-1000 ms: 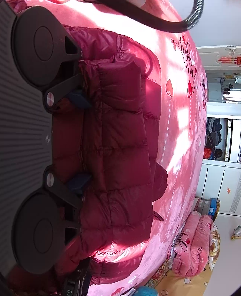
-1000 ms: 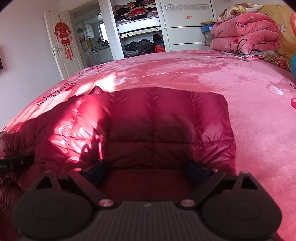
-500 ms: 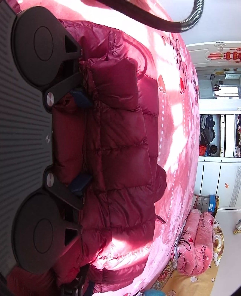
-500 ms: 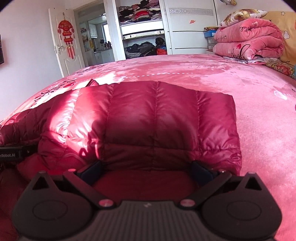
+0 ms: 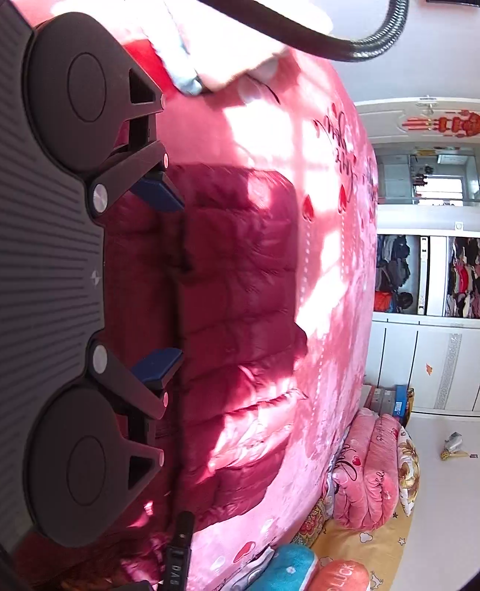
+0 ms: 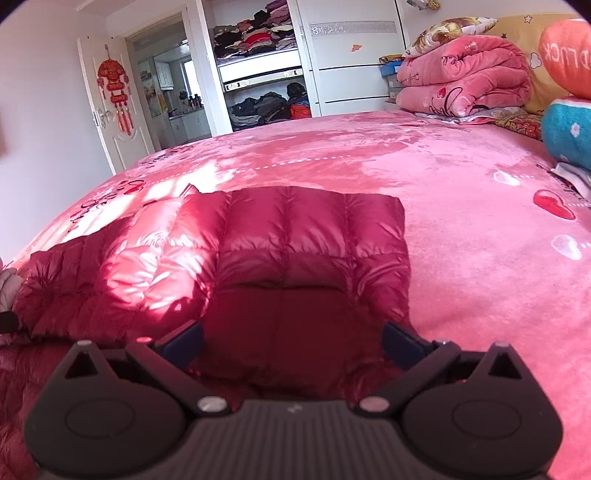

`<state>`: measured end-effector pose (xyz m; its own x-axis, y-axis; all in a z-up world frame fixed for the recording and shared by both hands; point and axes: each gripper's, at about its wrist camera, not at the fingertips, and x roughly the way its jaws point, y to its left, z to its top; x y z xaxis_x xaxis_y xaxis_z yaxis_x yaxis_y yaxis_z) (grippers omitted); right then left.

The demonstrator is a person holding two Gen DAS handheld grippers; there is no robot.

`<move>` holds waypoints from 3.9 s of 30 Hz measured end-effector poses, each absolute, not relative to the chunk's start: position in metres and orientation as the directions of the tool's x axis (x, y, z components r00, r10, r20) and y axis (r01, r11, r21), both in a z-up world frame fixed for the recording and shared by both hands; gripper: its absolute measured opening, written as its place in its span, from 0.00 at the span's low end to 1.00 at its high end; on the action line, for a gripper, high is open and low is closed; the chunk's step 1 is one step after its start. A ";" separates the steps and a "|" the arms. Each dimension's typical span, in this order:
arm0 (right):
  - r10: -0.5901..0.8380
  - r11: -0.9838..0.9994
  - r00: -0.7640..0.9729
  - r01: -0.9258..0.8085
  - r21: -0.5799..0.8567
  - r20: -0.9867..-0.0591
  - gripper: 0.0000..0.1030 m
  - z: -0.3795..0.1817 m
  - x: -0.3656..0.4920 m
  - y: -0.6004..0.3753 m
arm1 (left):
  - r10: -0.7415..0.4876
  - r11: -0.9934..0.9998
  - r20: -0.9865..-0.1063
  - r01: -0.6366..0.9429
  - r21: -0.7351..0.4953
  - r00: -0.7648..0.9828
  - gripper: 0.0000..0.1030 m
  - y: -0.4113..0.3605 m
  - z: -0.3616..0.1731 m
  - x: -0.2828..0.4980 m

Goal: Fold large clothes

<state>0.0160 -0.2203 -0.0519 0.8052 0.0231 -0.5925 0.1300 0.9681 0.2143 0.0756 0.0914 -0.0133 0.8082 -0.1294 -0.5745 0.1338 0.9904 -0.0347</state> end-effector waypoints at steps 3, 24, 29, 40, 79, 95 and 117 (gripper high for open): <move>0.023 0.965 0.797 0.139 0.220 -0.603 0.99 -0.043 -0.007 -0.219 | -0.135 0.990 -0.576 0.131 -0.048 0.806 0.98 0.105 -0.012 0.036; -0.077 0.960 0.794 0.223 0.170 -0.603 0.96 0.001 -0.157 -0.207 | -0.179 0.984 -0.621 0.135 -0.118 0.763 1.00 0.131 -0.006 -0.088; -0.097 0.943 0.798 0.265 0.202 -0.595 0.96 0.011 -0.179 -0.221 | -0.160 0.985 -0.628 0.078 -0.157 0.761 1.00 0.150 -0.003 -0.090; 0.020 0.842 0.684 0.382 0.381 -0.730 0.89 -0.007 -0.209 -0.285 | -0.176 0.974 -0.720 0.010 -0.228 0.671 1.00 0.179 -0.034 -0.082; 0.480 0.714 0.493 0.262 0.649 -0.726 0.13 -0.044 -0.193 -0.276 | -0.434 0.896 -0.703 0.188 -0.402 0.564 0.12 0.156 -0.063 -0.088; 0.599 0.390 0.747 0.044 0.920 -0.290 0.04 0.008 -0.250 -0.270 | -0.560 0.769 -0.365 0.303 -0.563 0.744 0.07 0.183 0.024 -0.124; 0.535 0.073 0.844 -0.004 0.997 -0.036 0.07 0.025 -0.243 -0.292 | -0.454 0.648 -0.267 0.109 -0.754 0.850 0.09 0.215 0.037 -0.082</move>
